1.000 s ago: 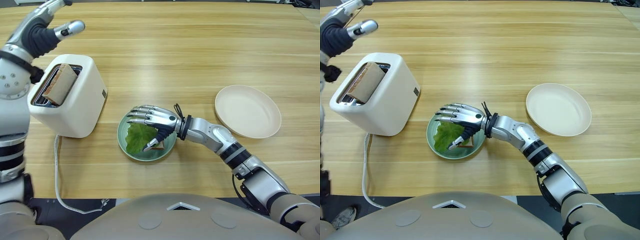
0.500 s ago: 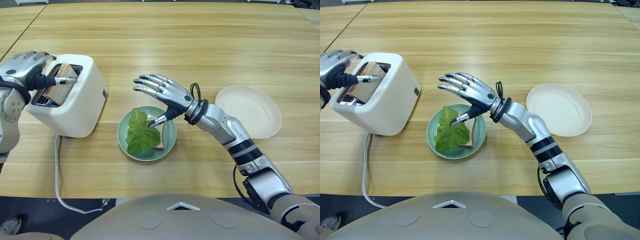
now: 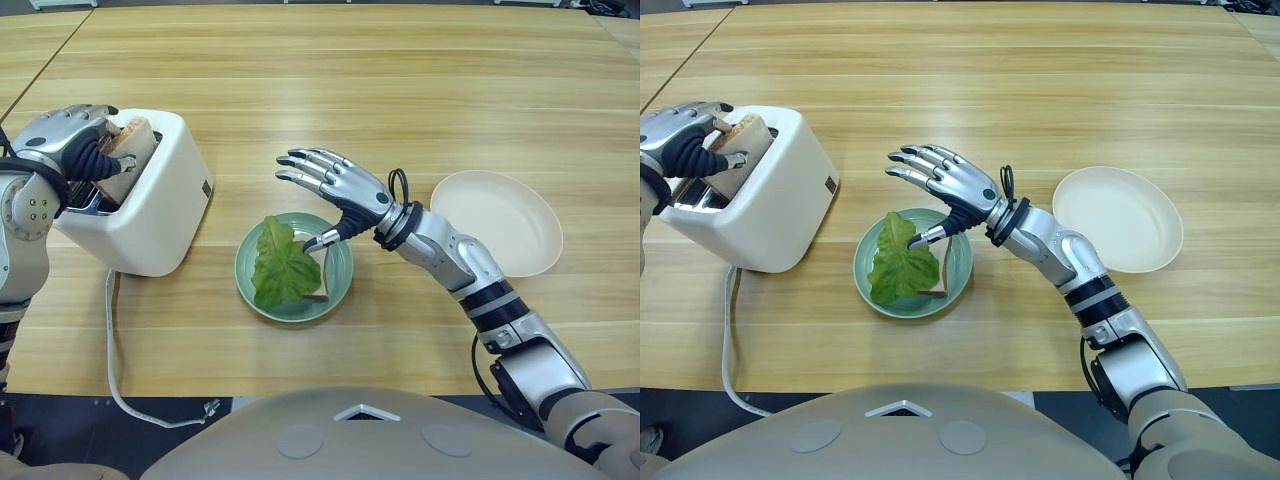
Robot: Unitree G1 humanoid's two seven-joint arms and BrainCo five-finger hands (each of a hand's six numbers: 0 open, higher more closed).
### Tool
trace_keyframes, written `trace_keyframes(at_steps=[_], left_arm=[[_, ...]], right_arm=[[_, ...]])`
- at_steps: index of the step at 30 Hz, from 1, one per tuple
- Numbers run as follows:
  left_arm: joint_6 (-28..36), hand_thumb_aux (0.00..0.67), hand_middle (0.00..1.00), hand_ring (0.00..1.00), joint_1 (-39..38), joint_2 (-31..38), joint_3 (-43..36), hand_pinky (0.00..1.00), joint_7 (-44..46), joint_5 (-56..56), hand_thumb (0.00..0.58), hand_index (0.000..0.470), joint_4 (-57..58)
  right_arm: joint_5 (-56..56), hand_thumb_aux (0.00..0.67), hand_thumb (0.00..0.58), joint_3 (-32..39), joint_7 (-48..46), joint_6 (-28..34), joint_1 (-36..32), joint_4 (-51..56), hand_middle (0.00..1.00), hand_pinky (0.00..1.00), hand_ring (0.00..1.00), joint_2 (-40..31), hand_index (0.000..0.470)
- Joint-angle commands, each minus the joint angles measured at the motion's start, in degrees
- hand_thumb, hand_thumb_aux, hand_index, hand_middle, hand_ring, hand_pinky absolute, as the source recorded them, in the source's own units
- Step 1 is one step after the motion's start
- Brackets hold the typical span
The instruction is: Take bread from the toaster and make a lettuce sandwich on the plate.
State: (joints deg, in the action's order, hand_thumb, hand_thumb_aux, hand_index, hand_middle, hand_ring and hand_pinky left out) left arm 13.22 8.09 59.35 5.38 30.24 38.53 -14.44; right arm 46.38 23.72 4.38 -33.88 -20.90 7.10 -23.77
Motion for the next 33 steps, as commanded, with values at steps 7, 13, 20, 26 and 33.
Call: trace_keyframes(at_steps=[7,13,20,26,33], left_arm=[[-0.2,0.67,0.0,0.0,17.4,-1.1,7.1,0.0,5.8,-18.9,0.58,0.47,-4.3],[5.7,0.67,0.0,0.0,19.3,-7.0,3.9,0.0,13.3,-34.8,0.58,0.47,-8.0],[12.1,0.67,0.0,0.0,18.0,-18.1,-9.1,0.0,22.2,-48.4,0.58,0.47,-3.0],[8.5,0.67,0.0,0.0,17.6,-22.0,-19.6,0.0,27.3,-46.9,0.58,0.47,2.4],[1.0,0.67,0.0,0.0,20.0,-23.4,-26.6,0.0,29.6,-40.8,0.58,0.47,13.0]], right_arm=[[0.8,0.0,0.0,-1.4,0.9,1.3,0.5,-0.3,0.0,0.0,0.0,-1.6,0.0],[0.8,0.0,0.0,-2.4,2.2,2.2,0.0,0.9,0.0,0.0,0.0,-1.5,0.0],[-4.3,0.0,0.0,-11.3,7.0,9.1,-3.5,11.4,0.0,0.0,0.0,-2.9,0.0],[-12.4,0.0,0.0,-16.5,6.4,9.3,-2.2,9.8,0.0,0.0,0.0,-3.0,0.0],[-15.9,0.0,0.0,-16.2,3.0,6.5,1.4,1.9,0.0,0.0,0.0,-3.6,0.0]])
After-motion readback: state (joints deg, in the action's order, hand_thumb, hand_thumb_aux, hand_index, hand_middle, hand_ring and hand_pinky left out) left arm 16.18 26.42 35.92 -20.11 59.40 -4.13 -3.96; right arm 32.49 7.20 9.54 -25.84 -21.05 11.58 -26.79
